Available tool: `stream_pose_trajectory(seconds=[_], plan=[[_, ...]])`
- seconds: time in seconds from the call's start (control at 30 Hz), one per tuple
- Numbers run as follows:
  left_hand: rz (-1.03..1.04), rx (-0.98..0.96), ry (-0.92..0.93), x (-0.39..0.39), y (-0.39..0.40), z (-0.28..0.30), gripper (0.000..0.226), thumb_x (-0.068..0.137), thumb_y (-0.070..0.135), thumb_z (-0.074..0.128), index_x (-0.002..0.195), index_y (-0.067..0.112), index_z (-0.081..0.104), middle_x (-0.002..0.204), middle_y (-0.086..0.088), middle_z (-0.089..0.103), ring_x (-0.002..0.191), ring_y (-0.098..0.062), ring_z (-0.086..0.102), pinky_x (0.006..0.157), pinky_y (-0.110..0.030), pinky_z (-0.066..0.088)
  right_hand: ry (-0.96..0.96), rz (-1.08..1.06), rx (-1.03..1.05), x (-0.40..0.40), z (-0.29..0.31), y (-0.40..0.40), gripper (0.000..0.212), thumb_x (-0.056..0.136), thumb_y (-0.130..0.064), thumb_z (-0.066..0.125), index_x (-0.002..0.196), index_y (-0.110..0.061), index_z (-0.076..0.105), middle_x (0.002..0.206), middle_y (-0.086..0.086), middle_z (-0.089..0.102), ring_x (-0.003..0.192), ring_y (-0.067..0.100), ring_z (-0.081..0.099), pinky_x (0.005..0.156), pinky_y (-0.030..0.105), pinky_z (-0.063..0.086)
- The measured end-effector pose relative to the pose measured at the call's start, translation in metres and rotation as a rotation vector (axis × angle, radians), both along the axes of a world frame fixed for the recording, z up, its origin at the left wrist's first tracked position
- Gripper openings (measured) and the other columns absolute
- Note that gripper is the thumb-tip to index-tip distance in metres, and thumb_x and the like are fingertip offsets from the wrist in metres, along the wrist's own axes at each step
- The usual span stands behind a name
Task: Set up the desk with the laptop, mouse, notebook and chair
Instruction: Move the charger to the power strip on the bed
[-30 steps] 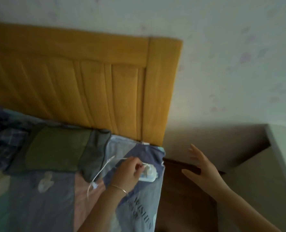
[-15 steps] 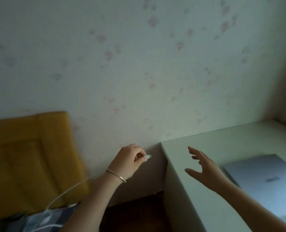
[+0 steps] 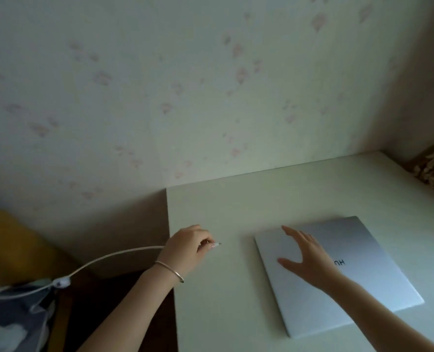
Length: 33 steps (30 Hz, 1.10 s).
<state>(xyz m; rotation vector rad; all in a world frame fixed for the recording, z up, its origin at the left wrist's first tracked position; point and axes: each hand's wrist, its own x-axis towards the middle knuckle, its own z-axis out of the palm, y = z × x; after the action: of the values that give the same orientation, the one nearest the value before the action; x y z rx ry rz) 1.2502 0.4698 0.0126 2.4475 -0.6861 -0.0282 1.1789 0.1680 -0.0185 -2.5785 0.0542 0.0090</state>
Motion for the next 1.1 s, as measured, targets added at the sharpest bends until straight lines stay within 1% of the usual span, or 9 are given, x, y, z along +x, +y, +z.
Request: stream_pose_trajectory(seconds=[0.23, 0.37, 0.53, 0.7, 0.8, 0.87, 0.9, 0.97, 1.1], plan=[[0.095, -0.093, 0.076, -0.004, -0.061, -0.039, 0.013, 0.086, 0.021, 0.061, 0.077, 0.013, 0.067, 0.077, -0.001, 0.061, 0.068, -0.021, 0.058, 0.064, -0.04, 0.049, 0.036, 0.085, 0.003, 0.029, -0.022, -0.021, 0.08, 0.075, -0.048, 0.07, 0.142, -0.026, 0.032, 0.14, -0.001, 0.045, 0.13, 0.018, 0.036, 0.106, 0.036, 0.034], [0.136, -0.152, 0.15, 0.003, -0.08, -0.074, 0.023, 0.085, 0.027, 0.051, 0.077, 0.011, 0.065, 0.078, -0.005, 0.061, 0.07, -0.024, 0.058, 0.065, -0.04, 0.049, 0.059, 0.098, -0.026, 0.038, -0.043, -0.023, 0.08, 0.075, -0.05, 0.069, 0.142, -0.025, 0.034, 0.139, -0.002, 0.046, 0.129, 0.017, 0.036, 0.106, 0.037, 0.034], [0.135, -0.227, 0.163, 0.024, -0.098, -0.121, 0.014, 0.086, 0.016, 0.062, 0.076, 0.007, 0.063, 0.077, -0.01, 0.06, 0.071, -0.03, 0.058, 0.067, -0.034, 0.041, 0.031, 0.062, -0.054, 0.052, -0.067, -0.026, 0.073, 0.073, -0.041, 0.074, 0.136, -0.021, 0.043, 0.13, -0.002, 0.053, 0.124, 0.017, 0.041, 0.097, 0.026, 0.031], [0.176, -0.327, 0.099, 0.032, -0.104, -0.161, 0.012, 0.08, 0.023, 0.061, 0.076, 0.013, 0.065, 0.074, -0.006, 0.062, 0.073, -0.029, 0.057, 0.066, -0.041, 0.049, -0.025, 0.071, -0.075, 0.066, -0.085, -0.022, 0.07, 0.074, -0.032, 0.075, 0.136, -0.02, 0.044, 0.132, -0.004, 0.05, 0.124, 0.015, 0.041, 0.1, 0.025, 0.03], [0.155, -0.345, 0.007, 0.024, -0.11, -0.15, 0.012, 0.081, 0.025, 0.058, 0.078, 0.016, 0.066, 0.074, -0.001, 0.063, 0.074, -0.025, 0.054, 0.069, -0.039, 0.044, -0.051, 0.064, -0.05, 0.058, -0.072, -0.022, 0.069, 0.077, -0.044, 0.07, 0.136, -0.02, 0.044, 0.136, -0.002, 0.049, 0.127, 0.016, 0.041, 0.102, 0.025, 0.031], [0.219, -0.381, -0.014, 0.03, -0.111, -0.189, 0.009, 0.081, 0.025, 0.06, 0.078, 0.019, 0.066, 0.074, 0.002, 0.063, 0.077, -0.024, 0.053, 0.069, -0.036, 0.039, -0.01, 0.098, -0.108, 0.067, -0.106, -0.021, 0.071, 0.076, -0.054, 0.063, 0.136, -0.02, 0.044, 0.138, -0.002, 0.047, 0.13, 0.014, 0.039, 0.104, 0.021, 0.028], [0.208, -0.377, -0.04, 0.031, -0.114, -0.186, 0.007, 0.081, 0.024, 0.061, 0.077, 0.02, 0.066, 0.074, 0.002, 0.062, 0.079, -0.024, 0.052, 0.069, -0.036, 0.037, -0.035, 0.09, -0.089, 0.067, -0.102, -0.02, 0.072, 0.076, -0.055, 0.059, 0.136, -0.02, 0.044, 0.14, -0.003, 0.046, 0.131, 0.014, 0.037, 0.105, 0.02, 0.027], [0.204, -0.375, -0.046, 0.031, -0.122, -0.179, 0.005, 0.079, 0.023, 0.062, 0.076, 0.021, 0.065, 0.074, 0.004, 0.062, 0.08, -0.024, 0.052, 0.07, -0.036, 0.037, -0.044, 0.096, -0.103, 0.067, -0.097, -0.021, 0.07, 0.077, -0.055, 0.056, 0.136, -0.02, 0.044, 0.141, -0.004, 0.044, 0.133, 0.015, 0.035, 0.107, 0.026, 0.029], [0.237, -0.366, -0.054, 0.036, -0.124, -0.18, 0.004, 0.074, 0.019, 0.069, 0.076, 0.021, 0.066, 0.073, 0.005, 0.062, 0.081, -0.025, 0.051, 0.071, -0.038, 0.037, -0.069, 0.135, -0.182, 0.068, -0.107, -0.018, 0.07, 0.079, -0.055, 0.055, 0.137, -0.017, 0.043, 0.143, 0.003, 0.042, 0.136, 0.021, 0.032, 0.107, 0.054, 0.032]])
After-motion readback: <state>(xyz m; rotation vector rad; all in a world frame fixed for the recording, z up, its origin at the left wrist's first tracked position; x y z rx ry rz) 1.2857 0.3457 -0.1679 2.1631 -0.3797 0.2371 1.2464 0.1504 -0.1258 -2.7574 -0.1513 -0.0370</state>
